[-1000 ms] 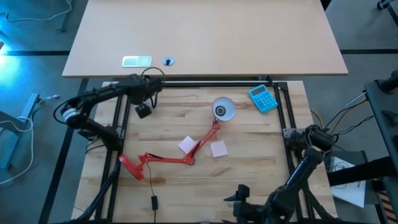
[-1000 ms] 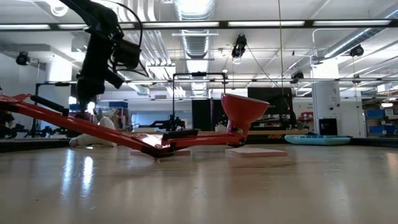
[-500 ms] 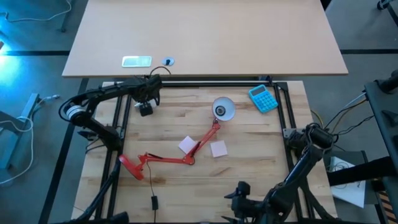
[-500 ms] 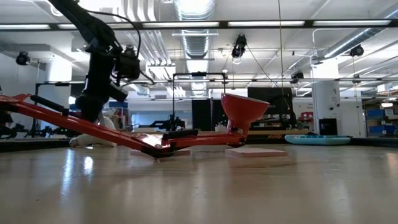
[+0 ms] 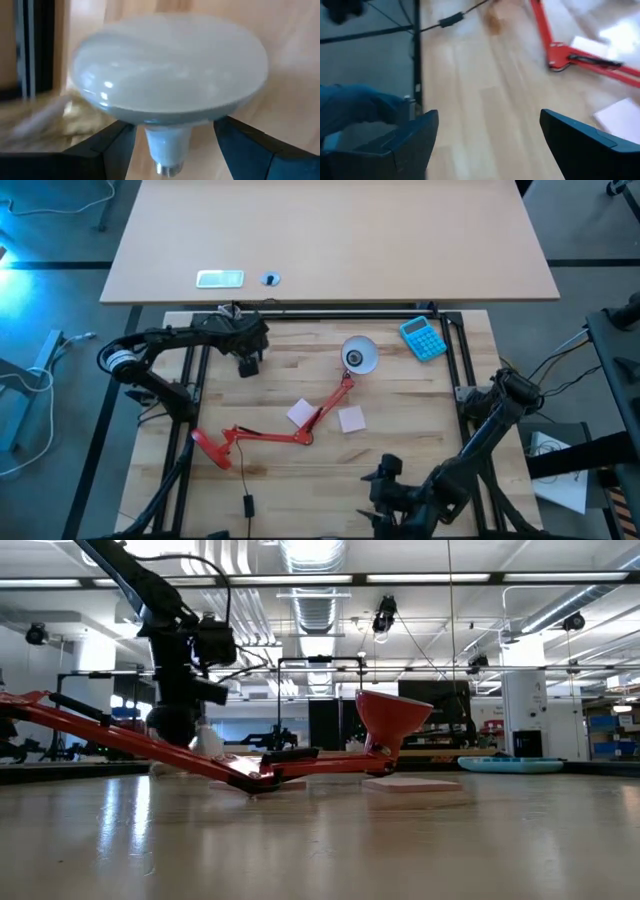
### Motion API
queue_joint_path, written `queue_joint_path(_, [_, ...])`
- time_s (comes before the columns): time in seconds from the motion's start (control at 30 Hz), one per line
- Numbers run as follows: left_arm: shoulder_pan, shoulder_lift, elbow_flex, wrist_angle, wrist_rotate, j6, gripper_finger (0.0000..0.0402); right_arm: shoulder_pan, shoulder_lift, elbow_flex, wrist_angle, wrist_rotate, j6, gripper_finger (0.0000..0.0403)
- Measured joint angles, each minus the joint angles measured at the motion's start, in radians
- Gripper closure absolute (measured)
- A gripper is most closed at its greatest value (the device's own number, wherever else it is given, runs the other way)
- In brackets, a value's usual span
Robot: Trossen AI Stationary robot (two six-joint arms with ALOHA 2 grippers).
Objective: Screw lightbulb
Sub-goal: Insert the lightbulb into the red lamp
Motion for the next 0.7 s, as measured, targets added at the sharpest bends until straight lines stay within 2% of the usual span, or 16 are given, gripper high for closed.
queue_joint_path(0.1, [-0.062, -0.003, 0.001, 0.045, 0.059, -0.032, 0.0146, -0.052, -0.030, 0.000, -0.035, -0.005, -0.059, 0.0059])
queue_joint_path(0.3, [-0.089, 0.001, -0.055, 0.109, 0.059, 0.043, 0.0146, -0.146, -0.058, 0.000, -0.024, -0.081, -0.217, 0.0059])
queue_joint_path(0.4, [-0.090, 0.001, -0.097, 0.190, 0.131, 0.079, 0.0146, -0.171, -0.056, 0.000, -0.024, -0.130, -0.255, 0.0059])
queue_joint_path(0.53, [-0.106, 0.001, -0.149, 0.328, 0.210, 0.089, 0.0146, -0.190, -0.051, -0.002, -0.023, -0.137, -0.304, 0.0059])
queue_joint_path(0.7, [-0.153, 0.000, -0.190, 0.397, 0.212, 0.100, 0.0146, -0.220, -0.053, -0.031, -0.024, -0.165, -0.375, 0.0059])
